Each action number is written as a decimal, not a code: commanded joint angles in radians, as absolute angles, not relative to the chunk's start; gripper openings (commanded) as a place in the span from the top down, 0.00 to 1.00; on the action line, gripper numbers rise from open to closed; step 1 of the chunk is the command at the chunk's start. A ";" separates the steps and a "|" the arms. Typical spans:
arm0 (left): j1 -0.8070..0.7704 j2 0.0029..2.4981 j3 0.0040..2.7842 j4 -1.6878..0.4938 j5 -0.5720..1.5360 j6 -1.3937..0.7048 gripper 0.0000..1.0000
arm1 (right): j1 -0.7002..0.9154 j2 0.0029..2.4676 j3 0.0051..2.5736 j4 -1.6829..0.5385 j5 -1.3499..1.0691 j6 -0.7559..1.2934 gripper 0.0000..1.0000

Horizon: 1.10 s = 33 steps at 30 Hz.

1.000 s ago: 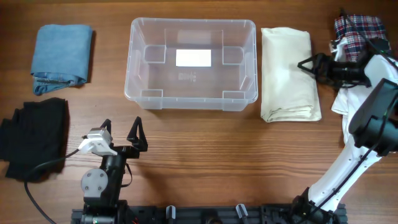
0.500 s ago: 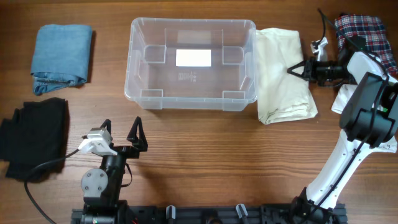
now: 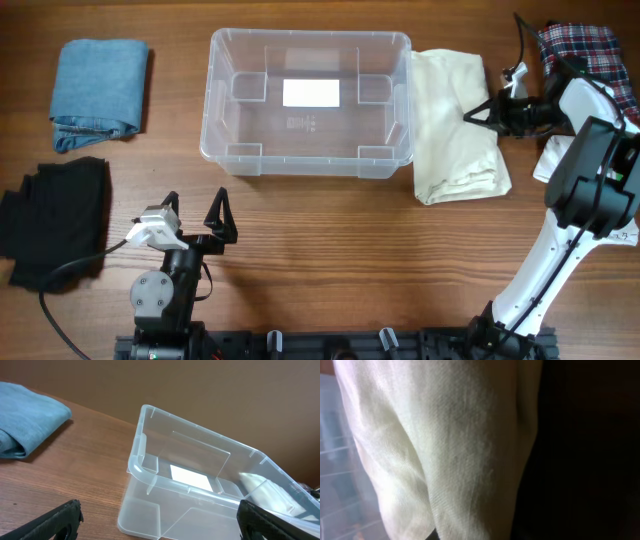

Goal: Pack container
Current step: 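Lift the cream cloth with the right gripper and carry it over the box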

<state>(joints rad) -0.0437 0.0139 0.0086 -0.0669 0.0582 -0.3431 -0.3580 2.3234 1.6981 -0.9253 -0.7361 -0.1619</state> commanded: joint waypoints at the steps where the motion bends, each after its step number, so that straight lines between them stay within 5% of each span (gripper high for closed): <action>1: -0.037 0.007 0.006 -0.073 0.055 -0.345 0.00 | -0.355 2.168 1.732 -0.934 -0.669 -0.184 0.96; 8: -0.037 0.007 0.006 -0.073 0.055 -0.345 0.00 | -0.343 1.866 1.745 -0.936 -0.669 -0.229 0.96; 17: -0.037 0.007 0.006 -0.073 0.055 -0.345 0.00 | -0.141 1.520 1.745 -0.899 -0.518 -0.603 0.96; 24: -0.037 0.007 0.006 -0.073 0.055 -0.345 0.00 | 0.120 1.489 1.743 -0.821 -0.419 -0.968 0.96; 33: -0.037 0.007 0.006 -0.073 0.055 -0.345 0.00 | 0.386 1.582 1.743 -0.563 -0.354 -1.022 0.96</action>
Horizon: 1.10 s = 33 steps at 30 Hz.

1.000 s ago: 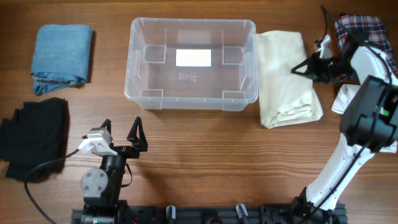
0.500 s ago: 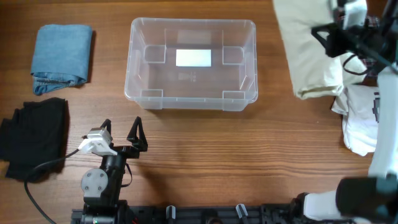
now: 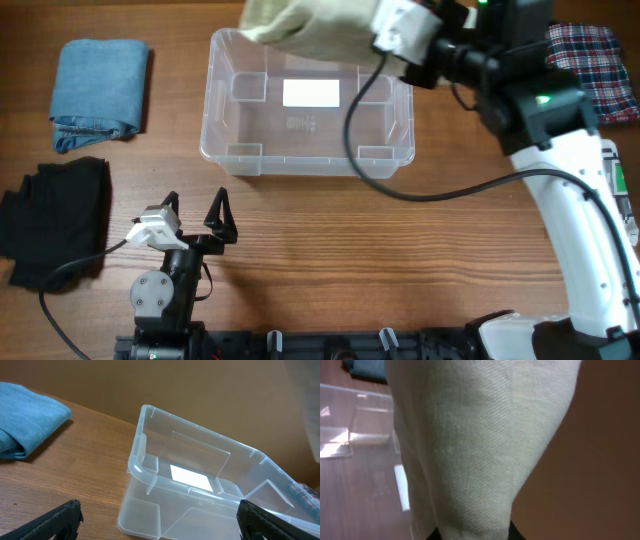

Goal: Pack container
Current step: 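Lift the cream cloth with the right gripper and carry it over the box, then lower the cream cloth into the box and open the right gripper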

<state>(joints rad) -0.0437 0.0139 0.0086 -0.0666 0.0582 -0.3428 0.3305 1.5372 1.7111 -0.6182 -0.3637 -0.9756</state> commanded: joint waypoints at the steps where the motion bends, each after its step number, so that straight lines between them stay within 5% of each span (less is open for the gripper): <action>1: -0.037 0.007 0.006 -0.073 0.055 -0.345 0.00 | 0.401 1.600 1.743 -0.552 -0.354 -1.022 0.96; 14: -0.037 0.007 0.006 -0.073 0.055 -0.345 0.00 | 0.530 1.892 1.743 -0.409 -0.022 -1.028 0.96; 33: -0.037 0.007 0.006 -0.073 0.055 -0.345 0.00 | 0.530 2.022 1.742 -0.348 0.000 -1.256 0.96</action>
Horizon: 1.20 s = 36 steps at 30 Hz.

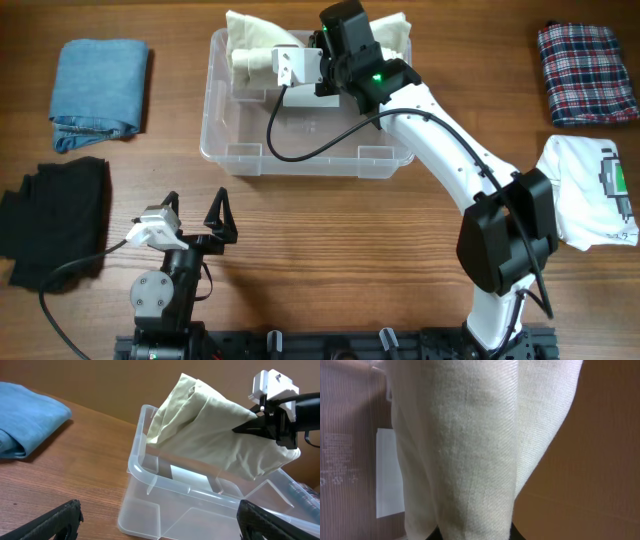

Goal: Pack container
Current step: 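Lower the cream cloth into the box and open the right gripper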

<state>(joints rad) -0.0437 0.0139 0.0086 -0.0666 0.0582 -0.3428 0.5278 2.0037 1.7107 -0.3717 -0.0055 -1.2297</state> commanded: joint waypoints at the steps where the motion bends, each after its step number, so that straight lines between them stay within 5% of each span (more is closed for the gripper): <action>1: -0.037 0.007 0.006 -0.073 0.055 -0.345 0.00 | 0.530 2.029 1.742 -0.348 0.000 -1.256 0.96; 18: -0.037 0.007 0.006 -0.073 0.055 -0.345 0.00 | 0.530 2.145 1.742 -0.276 0.004 -1.219 0.95; 20: -0.037 0.007 0.006 -0.073 0.055 -0.345 0.00 | 0.531 2.145 1.742 -0.272 0.006 -1.192 0.75; 28: -0.037 0.007 0.006 -0.073 0.055 -0.345 0.00 | 0.550 2.122 1.742 -0.355 0.008 -1.070 0.80; 31: -0.037 0.007 0.006 -0.073 0.055 -0.345 0.00 | 0.583 2.089 1.742 -0.448 0.009 -1.034 0.74; 34: -0.037 0.007 0.006 -0.073 0.055 -0.345 0.00 | 0.612 2.055 1.742 -0.521 0.008 -0.969 0.51; 35: -0.037 0.007 0.006 -0.073 0.055 -0.345 0.00 | 0.623 2.037 1.742 -0.547 0.008 -0.953 0.17; 36: -0.037 0.007 0.006 -0.073 0.055 -0.345 0.00 | 0.630 2.024 1.742 -0.559 0.009 -0.940 0.01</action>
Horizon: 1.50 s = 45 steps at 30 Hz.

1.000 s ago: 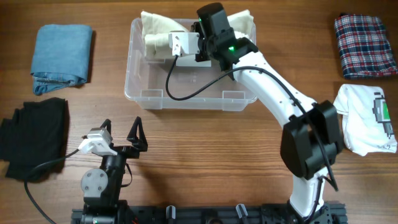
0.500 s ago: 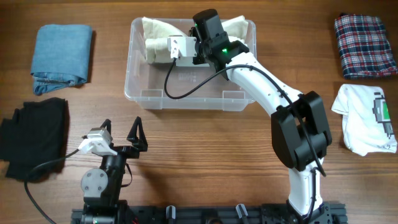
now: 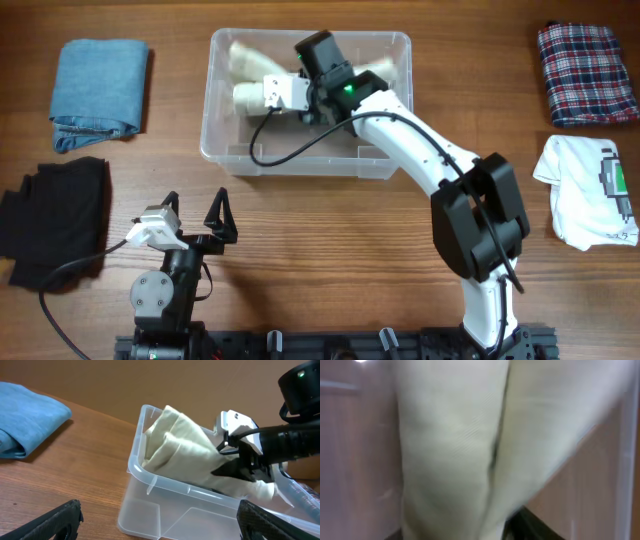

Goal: Pack container
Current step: 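Lower the cream cloth into the box and open the right gripper, then withdraw the right arm toward the plaid shirt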

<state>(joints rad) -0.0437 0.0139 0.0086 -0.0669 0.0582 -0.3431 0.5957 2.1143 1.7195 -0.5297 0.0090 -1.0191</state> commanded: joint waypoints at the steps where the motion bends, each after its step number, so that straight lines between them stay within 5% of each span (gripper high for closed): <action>1: -0.037 0.007 0.006 -0.073 0.055 -0.345 0.00 | 0.636 2.008 1.742 -0.570 0.008 -0.937 0.00; 14: -0.037 0.007 0.006 -0.073 0.055 -0.345 0.00 | 0.645 1.723 1.742 -0.650 0.060 -0.831 0.00; 22: -0.037 0.007 0.006 -0.073 0.055 -0.345 0.00 | 0.584 1.639 1.748 -0.657 0.138 -0.484 0.00; 35: -0.037 0.007 0.006 -0.073 0.055 -0.345 0.00 | -0.205 1.661 1.754 -0.612 -0.180 0.034 0.00; 45: -0.037 0.007 0.006 -0.073 0.055 -0.345 0.00 | -0.566 1.835 1.754 -0.645 -0.378 0.283 0.00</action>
